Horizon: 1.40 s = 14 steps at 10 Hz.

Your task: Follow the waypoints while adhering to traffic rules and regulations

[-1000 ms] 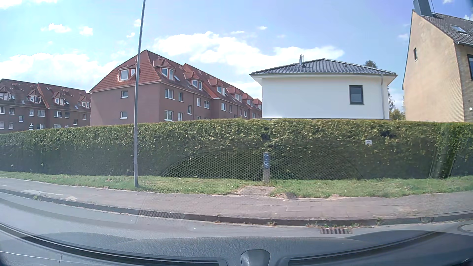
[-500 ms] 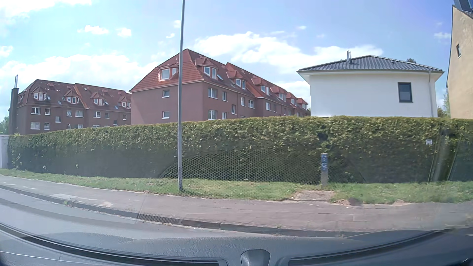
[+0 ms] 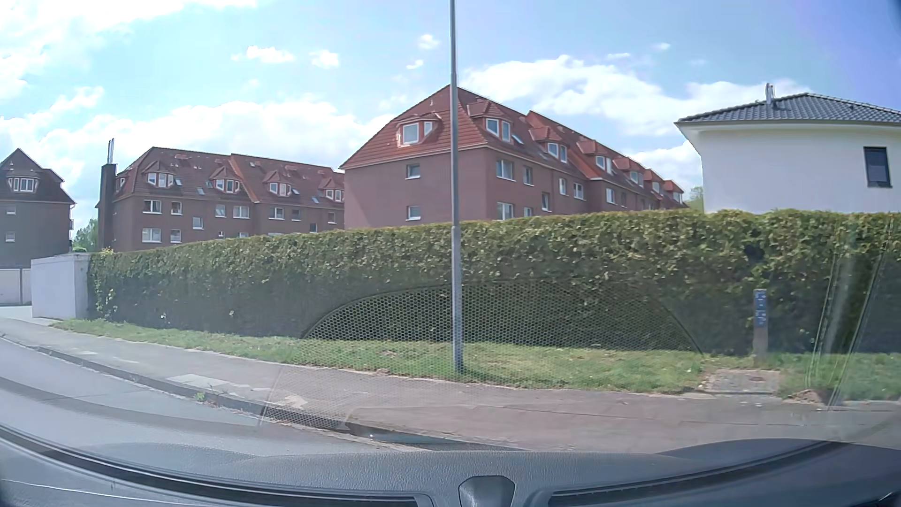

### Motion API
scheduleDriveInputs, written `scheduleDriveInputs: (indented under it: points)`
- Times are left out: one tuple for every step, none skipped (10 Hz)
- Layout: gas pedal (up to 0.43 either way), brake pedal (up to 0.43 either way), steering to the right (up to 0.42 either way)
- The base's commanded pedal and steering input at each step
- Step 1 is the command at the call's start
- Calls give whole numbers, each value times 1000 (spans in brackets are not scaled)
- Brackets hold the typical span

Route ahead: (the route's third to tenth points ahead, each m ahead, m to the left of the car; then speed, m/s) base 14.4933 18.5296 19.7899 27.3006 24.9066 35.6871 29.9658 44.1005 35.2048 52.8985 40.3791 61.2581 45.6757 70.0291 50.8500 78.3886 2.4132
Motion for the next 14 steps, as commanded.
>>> scheduleDriveInputs:
  points:
    - [87, 0, -663]
    - [87, 0, -661]
    - [79, 0, -659]
    - [59, 0, -658]
    - [8, 0, -656]
    - [0, 0, -656]
    - [0, 0, -655]
    - [0, 0, -649]
    - [0, 0, -638]
    - [0, 0, -625]
    - [0, 0, -620]
    - [0, 0, -620]
    - [8, 0, -616]
    - [20, 0, -600]
